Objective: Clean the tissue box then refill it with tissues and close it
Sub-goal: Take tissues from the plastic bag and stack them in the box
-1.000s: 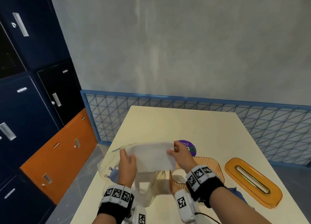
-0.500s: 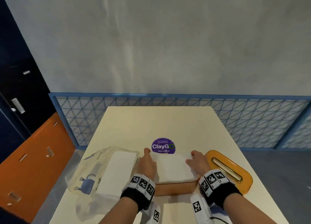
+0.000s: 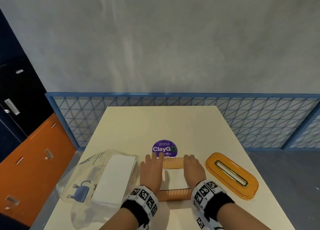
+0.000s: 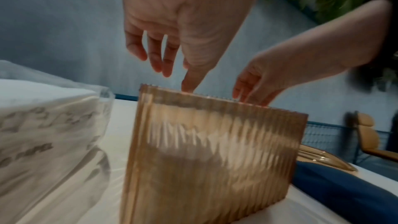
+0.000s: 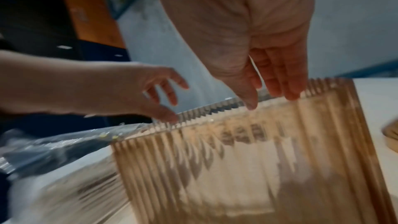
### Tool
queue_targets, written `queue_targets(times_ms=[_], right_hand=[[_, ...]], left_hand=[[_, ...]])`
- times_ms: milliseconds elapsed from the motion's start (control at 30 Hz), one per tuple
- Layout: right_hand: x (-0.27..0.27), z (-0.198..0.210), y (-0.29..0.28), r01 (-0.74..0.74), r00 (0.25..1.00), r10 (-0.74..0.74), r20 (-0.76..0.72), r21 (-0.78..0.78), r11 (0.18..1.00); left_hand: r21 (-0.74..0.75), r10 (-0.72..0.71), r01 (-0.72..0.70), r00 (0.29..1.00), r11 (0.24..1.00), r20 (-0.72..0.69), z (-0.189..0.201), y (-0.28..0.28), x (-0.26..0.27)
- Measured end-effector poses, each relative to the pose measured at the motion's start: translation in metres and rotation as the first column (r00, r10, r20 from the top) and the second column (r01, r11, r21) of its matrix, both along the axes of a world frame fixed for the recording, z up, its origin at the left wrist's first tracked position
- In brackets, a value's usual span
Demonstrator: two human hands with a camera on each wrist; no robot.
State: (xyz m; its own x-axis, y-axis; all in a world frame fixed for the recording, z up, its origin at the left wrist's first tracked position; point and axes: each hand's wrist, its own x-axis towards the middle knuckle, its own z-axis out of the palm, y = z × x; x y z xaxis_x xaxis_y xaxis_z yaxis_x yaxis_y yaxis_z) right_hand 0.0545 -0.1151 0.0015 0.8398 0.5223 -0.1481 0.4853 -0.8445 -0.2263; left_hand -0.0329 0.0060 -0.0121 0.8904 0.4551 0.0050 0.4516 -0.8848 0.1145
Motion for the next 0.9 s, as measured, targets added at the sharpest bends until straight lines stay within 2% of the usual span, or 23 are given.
queue_targets(times_ms=[67,100,167,267,333,567,667,733,833,900], right_hand=[[-0.005,-0.003,0.001,-0.112,0.992,0.113,0.051,-0.019,0.994],[-0.005,-0.006,0.003,-0.153,0.988,0.153,-0.001,-0.028,0.988],[-0.003,-0.012,0.007,-0.195,0.97,0.183,-0.163,-0.058,0.979],[0.004,-0.024,0.012,-0.237,0.942,0.185,-0.279,-0.165,0.957],[0.011,-0.034,0.013,-0.192,0.939,0.136,-0.316,-0.152,0.97],[0.017,-0.04,0.01,-0.203,0.933,0.14,-0.332,-0.163,0.965],[0.016,-0.029,0.007,-0.206,0.926,0.14,-0.35,-0.159,0.966],[0.019,-0.018,0.002,-0.198,0.954,0.181,-0.237,-0.047,0.979],[0.027,-0.005,-0.012,-0.123,0.988,0.137,-0.071,0.176,0.977],[0.033,0.001,-0.026,-0.091,0.995,0.098,-0.019,0.229,0.969]], left_hand=[[-0.045,-0.094,0.095,0.995,0.994,0.021,-0.006,-0.005,0.005],[-0.092,-0.104,0.101,0.994,0.991,-0.033,-0.01,-0.006,0.008],[-0.212,-0.105,0.062,0.975,0.975,-0.197,-0.014,-0.006,0.012],[-0.365,-0.065,-0.038,0.962,0.93,-0.266,-0.018,-0.003,0.017],[-0.434,-0.05,-0.085,0.955,0.897,-0.292,-0.022,0.0,0.02],[-0.402,-0.061,-0.094,0.932,0.911,-0.356,-0.024,0.0,0.022],[-0.422,-0.086,-0.039,0.958,0.906,-0.273,-0.013,0.001,0.017],[-0.446,-0.076,0.026,0.993,0.895,-0.095,0.002,0.007,0.011],[-0.507,0.061,0.06,0.974,0.86,0.22,0.022,0.027,-0.011],[-0.502,0.22,-0.031,0.921,0.864,0.322,0.022,0.046,-0.03]])
